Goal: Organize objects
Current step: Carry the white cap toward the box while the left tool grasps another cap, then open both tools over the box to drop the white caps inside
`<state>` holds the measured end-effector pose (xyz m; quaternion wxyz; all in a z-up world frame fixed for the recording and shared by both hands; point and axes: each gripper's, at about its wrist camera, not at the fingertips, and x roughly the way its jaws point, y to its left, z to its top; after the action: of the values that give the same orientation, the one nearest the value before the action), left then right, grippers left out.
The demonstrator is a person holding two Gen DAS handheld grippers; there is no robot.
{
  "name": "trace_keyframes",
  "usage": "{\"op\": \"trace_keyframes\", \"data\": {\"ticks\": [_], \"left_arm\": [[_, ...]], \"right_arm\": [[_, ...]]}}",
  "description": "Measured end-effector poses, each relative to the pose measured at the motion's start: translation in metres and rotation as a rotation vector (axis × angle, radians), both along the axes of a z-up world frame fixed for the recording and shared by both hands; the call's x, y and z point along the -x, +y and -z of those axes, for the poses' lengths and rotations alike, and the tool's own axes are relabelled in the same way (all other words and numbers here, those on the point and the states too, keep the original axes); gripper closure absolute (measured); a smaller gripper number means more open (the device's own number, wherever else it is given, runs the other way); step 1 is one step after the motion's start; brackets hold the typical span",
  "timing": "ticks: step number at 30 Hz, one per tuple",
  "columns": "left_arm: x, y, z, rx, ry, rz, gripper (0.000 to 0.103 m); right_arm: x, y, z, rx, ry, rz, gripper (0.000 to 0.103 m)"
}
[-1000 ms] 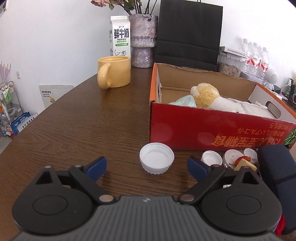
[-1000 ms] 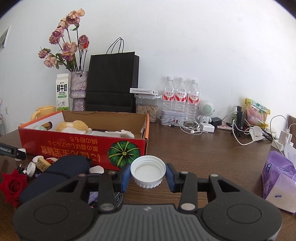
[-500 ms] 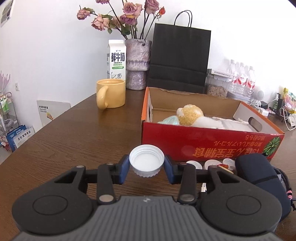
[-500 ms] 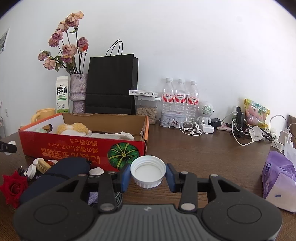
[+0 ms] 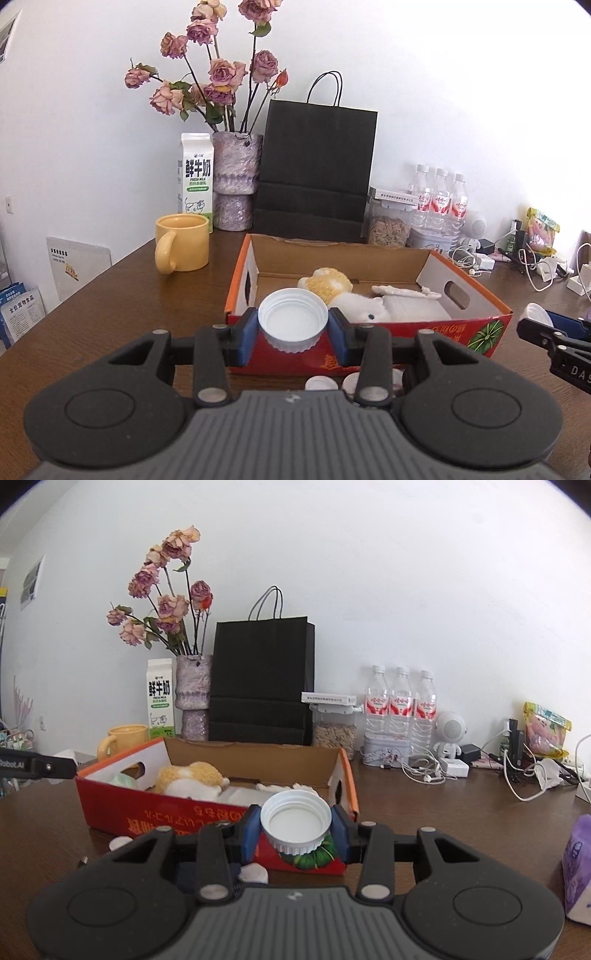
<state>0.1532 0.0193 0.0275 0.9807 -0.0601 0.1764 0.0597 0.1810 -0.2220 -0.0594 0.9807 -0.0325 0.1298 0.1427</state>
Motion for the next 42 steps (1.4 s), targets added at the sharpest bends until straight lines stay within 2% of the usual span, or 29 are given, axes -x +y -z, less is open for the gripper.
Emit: {"op": "trace_keyframes", "data": {"ticks": [5,13,23,28,39,40,41,42], "left_arm": [[-0.016,-0.009,-0.008,0.005,-0.027,0.029,0.062],[-0.051,-0.014,-0.017,0.014,-0.055,0.043,0.062],[-0.110,-0.009,-0.017,0.036,-0.052,0.005,0.062],[-0.121,-0.003,-0.011,0.028,-0.048,-0.009,0.062],[-0.127,-0.003,0.004,-0.004,-0.033,-0.029,0.060],[-0.127,-0.003,0.004,-0.004,-0.031,-0.029,0.049],[-0.126,-0.002,0.004,-0.001,-0.032,-0.033,0.023],[-0.124,-0.002,0.005,0.003,-0.044,-0.047,0.011]], "right_arm": [[-0.021,0.020,-0.017,-0.017,-0.033,-0.037,0.064],[-0.064,0.044,-0.027,-0.028,-0.034,-0.048,0.064],[-0.120,0.066,-0.028,-0.039,0.022,-0.070,0.064],[-0.146,0.077,-0.024,-0.061,0.056,-0.078,0.064],[-0.149,0.079,-0.007,-0.031,0.115,-0.078,0.063],[-0.148,0.078,-0.006,-0.031,0.118,-0.076,0.054],[-0.147,0.076,-0.007,-0.034,0.121,-0.075,0.029],[-0.145,0.074,-0.008,-0.039,0.117,-0.070,0.015]]}}
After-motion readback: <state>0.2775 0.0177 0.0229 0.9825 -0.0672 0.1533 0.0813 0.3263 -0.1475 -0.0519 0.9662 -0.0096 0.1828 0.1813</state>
